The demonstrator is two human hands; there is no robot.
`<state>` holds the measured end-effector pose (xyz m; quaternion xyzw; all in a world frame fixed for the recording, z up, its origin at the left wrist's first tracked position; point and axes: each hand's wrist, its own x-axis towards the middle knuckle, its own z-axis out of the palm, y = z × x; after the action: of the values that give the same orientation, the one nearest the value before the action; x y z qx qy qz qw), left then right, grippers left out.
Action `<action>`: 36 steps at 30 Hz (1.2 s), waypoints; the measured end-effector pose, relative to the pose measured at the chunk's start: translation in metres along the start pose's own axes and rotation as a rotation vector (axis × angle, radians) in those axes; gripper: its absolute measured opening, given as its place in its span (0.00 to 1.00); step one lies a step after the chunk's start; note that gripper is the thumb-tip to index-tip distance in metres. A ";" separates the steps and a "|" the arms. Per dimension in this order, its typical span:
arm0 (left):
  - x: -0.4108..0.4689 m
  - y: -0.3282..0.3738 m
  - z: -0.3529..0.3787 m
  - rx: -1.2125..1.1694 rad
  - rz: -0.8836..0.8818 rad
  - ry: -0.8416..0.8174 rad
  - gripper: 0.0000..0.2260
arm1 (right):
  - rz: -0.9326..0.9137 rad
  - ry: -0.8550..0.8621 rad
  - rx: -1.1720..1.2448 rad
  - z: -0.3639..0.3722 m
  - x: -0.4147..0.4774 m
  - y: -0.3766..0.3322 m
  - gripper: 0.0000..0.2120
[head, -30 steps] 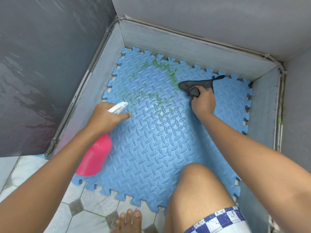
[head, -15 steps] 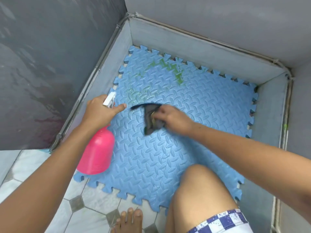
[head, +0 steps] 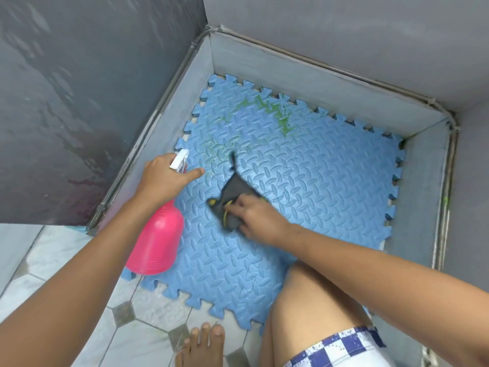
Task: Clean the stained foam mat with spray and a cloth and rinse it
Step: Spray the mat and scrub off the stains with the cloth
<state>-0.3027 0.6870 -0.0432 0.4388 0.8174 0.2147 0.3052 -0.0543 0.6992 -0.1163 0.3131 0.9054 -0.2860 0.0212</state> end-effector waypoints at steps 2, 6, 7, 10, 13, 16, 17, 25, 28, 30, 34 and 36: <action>0.000 -0.001 -0.004 -0.012 -0.009 0.020 0.21 | -0.166 -0.187 0.131 0.000 0.003 -0.024 0.20; -0.001 -0.009 -0.015 -0.023 -0.020 0.063 0.21 | 0.130 -0.195 0.724 -0.036 0.013 -0.005 0.12; -0.001 -0.010 -0.017 -0.034 -0.027 0.072 0.22 | 0.217 -0.072 0.748 -0.048 0.014 0.011 0.10; 0.002 -0.013 -0.018 -0.061 -0.050 0.065 0.21 | 0.526 0.233 0.452 -0.075 0.010 0.070 0.25; 0.003 -0.011 -0.010 -0.066 -0.062 0.047 0.22 | 0.608 0.448 0.275 -0.089 -0.002 0.097 0.30; 0.003 -0.004 -0.003 -0.054 -0.057 -0.007 0.24 | 0.275 0.324 0.119 -0.078 -0.005 0.073 0.27; 0.003 -0.001 -0.001 -0.030 -0.043 -0.020 0.24 | 0.188 0.231 0.035 -0.067 -0.003 0.061 0.30; 0.002 0.005 -0.006 -0.011 -0.047 0.043 0.25 | 0.143 0.251 -0.397 -0.013 0.018 0.042 0.27; 0.005 0.002 -0.011 -0.048 -0.068 0.053 0.23 | 0.078 0.289 -0.315 -0.012 0.018 0.044 0.20; 0.003 -0.004 -0.013 -0.051 -0.097 0.101 0.23 | -0.041 0.296 -0.258 -0.008 0.020 0.038 0.17; -0.002 -0.015 -0.015 -0.069 -0.056 0.199 0.27 | -0.431 0.148 -0.268 0.014 0.032 0.015 0.18; 0.000 -0.019 -0.017 -0.081 -0.012 0.214 0.24 | -0.578 0.091 -0.266 0.016 0.053 0.010 0.16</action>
<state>-0.3253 0.6759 -0.0422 0.3959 0.8385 0.2915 0.2350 -0.0935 0.7268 -0.1466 0.0498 0.9863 -0.1447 -0.0609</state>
